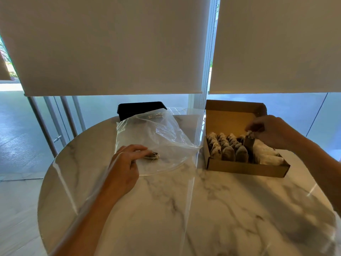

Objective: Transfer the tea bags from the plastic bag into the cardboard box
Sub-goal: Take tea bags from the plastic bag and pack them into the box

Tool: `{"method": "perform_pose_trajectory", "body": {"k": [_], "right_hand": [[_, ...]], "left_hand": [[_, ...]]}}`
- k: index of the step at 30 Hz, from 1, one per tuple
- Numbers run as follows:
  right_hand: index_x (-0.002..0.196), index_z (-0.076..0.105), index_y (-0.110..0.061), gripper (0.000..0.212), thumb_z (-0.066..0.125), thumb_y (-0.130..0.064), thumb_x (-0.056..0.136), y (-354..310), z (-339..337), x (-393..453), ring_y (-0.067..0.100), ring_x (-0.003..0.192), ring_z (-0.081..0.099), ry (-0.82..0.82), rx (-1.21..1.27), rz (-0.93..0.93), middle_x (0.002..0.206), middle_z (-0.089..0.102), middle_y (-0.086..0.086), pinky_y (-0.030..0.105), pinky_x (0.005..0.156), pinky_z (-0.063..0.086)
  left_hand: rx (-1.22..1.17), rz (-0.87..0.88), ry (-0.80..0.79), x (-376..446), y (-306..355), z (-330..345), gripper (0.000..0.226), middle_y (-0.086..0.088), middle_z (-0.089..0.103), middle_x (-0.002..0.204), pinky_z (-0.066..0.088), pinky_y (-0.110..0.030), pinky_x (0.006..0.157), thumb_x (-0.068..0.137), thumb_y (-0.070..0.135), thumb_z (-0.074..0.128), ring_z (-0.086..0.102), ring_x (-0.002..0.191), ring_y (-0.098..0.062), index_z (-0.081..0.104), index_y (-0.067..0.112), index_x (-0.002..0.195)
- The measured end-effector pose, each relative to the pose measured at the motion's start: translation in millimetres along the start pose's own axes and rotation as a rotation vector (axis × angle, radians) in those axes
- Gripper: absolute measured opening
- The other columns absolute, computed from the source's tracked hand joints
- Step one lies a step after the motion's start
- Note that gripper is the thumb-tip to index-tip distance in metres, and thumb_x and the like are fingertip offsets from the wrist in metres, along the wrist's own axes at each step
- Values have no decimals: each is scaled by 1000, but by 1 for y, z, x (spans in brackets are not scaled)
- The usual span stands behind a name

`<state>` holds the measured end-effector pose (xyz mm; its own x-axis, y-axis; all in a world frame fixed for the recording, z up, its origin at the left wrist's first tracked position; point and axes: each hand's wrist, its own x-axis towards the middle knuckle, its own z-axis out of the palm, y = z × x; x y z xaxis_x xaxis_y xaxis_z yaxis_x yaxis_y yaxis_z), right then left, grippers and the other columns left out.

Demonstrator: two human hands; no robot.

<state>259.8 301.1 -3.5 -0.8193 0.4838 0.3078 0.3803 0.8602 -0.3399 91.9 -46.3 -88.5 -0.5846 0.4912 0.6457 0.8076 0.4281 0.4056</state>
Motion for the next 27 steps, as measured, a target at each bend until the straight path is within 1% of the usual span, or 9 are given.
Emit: {"method": "perform_pose_trajectory", "body": {"k": [2, 6, 10, 13, 17, 20, 23, 25, 27], "right_hand": [[101, 68, -8, 22, 60, 5, 86, 1, 5, 2, 15, 87, 52, 4, -16, 5, 103, 65, 7, 25, 79, 40], [103, 68, -6, 22, 59, 5, 86, 3, 10, 5, 14, 86, 50, 27, -43, 3, 108, 66, 10, 25, 81, 40], [100, 69, -7, 21, 61, 5, 84, 8, 18, 9, 15, 86, 53, 13, -53, -31, 105, 67, 8, 25, 80, 42], [95, 71, -10, 21, 63, 4, 82, 15, 25, 12, 17, 84, 58, -10, -62, -41, 100, 69, 6, 25, 79, 48], [98, 73, -12, 23, 65, 2, 81, 24, 33, 16, 16, 86, 59, -50, -99, -21, 102, 69, 3, 27, 82, 51], [97, 73, -14, 23, 67, 1, 81, 25, 33, 18, 15, 86, 59, -71, -86, -6, 101, 69, 3, 25, 79, 50], [93, 68, -23, 28, 71, 1, 78, 22, 21, 17, 15, 84, 59, -113, -8, 29, 94, 66, -1, 22, 72, 47], [96, 64, -25, 34, 73, 2, 76, 19, 10, 15, 18, 86, 58, -132, 51, 85, 93, 61, -1, 26, 72, 46], [99, 63, -22, 39, 71, 7, 75, 17, -1, 16, 21, 89, 57, -121, 59, 106, 94, 59, 0, 29, 73, 47]], "left_hand": [[-1, -16, 1, 0, 0, 0, 61, 20, 57, 109, 28, 1, 89, 75, -22, 44, 51, 103, -8, 72, 21, 108], [-8, -25, -10, 0, 1, 0, 61, 19, 57, 110, 31, -8, 90, 75, -22, 44, 51, 105, -7, 72, 21, 109], [-7, -35, -16, 0, 1, 0, 60, 19, 57, 110, 30, -10, 91, 76, -22, 45, 51, 105, -8, 71, 21, 109], [-13, -41, -12, 0, 2, -1, 60, 20, 57, 110, 29, -4, 91, 76, -21, 45, 52, 105, -7, 72, 22, 108], [-25, -46, -14, 0, 4, -3, 60, 21, 57, 110, 26, 4, 90, 77, -21, 45, 52, 105, -6, 72, 23, 108], [-25, -41, -15, 0, 4, -3, 60, 22, 57, 109, 26, 4, 89, 76, -21, 45, 53, 104, -8, 72, 22, 108], [-30, -36, -18, 0, 4, -3, 58, 22, 57, 109, 26, 4, 90, 77, -17, 43, 54, 104, -8, 72, 22, 108], [-31, -34, -16, 0, 4, -4, 59, 24, 56, 109, 27, 4, 88, 77, -17, 42, 53, 104, -8, 72, 24, 107], [-32, -46, -19, 0, 4, -4, 61, 26, 54, 109, 28, 2, 87, 76, -20, 43, 52, 105, -6, 72, 25, 108]]}}
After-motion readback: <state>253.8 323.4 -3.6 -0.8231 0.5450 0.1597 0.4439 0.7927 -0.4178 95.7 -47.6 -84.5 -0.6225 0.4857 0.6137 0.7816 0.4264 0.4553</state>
